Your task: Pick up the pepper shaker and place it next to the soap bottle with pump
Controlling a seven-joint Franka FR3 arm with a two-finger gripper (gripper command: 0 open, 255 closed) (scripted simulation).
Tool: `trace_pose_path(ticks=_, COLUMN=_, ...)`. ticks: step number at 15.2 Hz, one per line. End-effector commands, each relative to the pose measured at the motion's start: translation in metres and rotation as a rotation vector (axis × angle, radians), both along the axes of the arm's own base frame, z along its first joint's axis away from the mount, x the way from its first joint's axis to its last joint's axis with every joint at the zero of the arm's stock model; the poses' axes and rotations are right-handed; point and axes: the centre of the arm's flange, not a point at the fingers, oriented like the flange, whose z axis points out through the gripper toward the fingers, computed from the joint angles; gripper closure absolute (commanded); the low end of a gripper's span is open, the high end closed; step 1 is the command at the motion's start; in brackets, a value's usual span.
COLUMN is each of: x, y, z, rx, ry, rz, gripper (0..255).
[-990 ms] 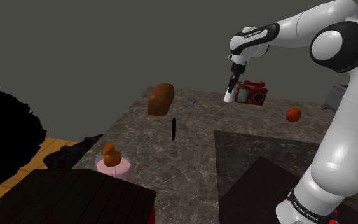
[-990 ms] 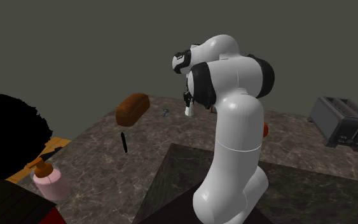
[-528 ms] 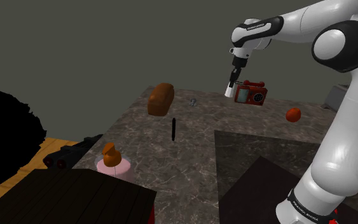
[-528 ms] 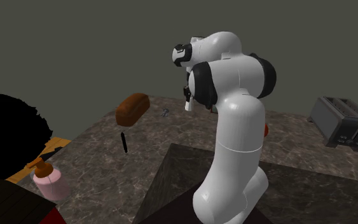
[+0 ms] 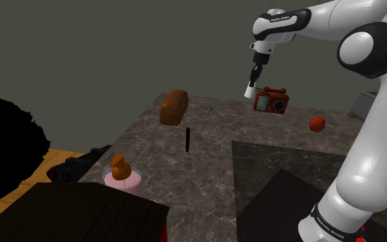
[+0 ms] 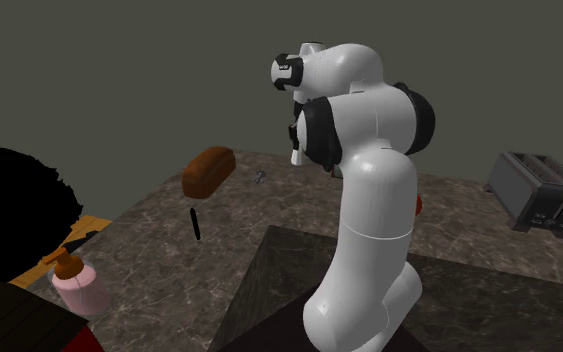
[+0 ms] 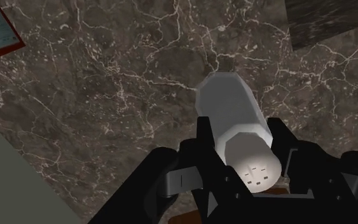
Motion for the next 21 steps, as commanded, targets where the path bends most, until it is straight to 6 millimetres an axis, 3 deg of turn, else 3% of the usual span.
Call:
trace_pose_path(ticks=1, x=0.000, y=-0.001, z=0.012, rx=0.000, ry=0.000, rz=0.000, gripper=255)
trace_pose_path(ticks=11, x=0.000, y=-0.001, z=0.063, rx=0.000, ry=0.000, rz=0.000, gripper=255)
trace_pose_path(ticks=21, x=-0.024, y=0.129, z=0.063, rx=0.000, ry=0.000, rz=0.000, gripper=255)
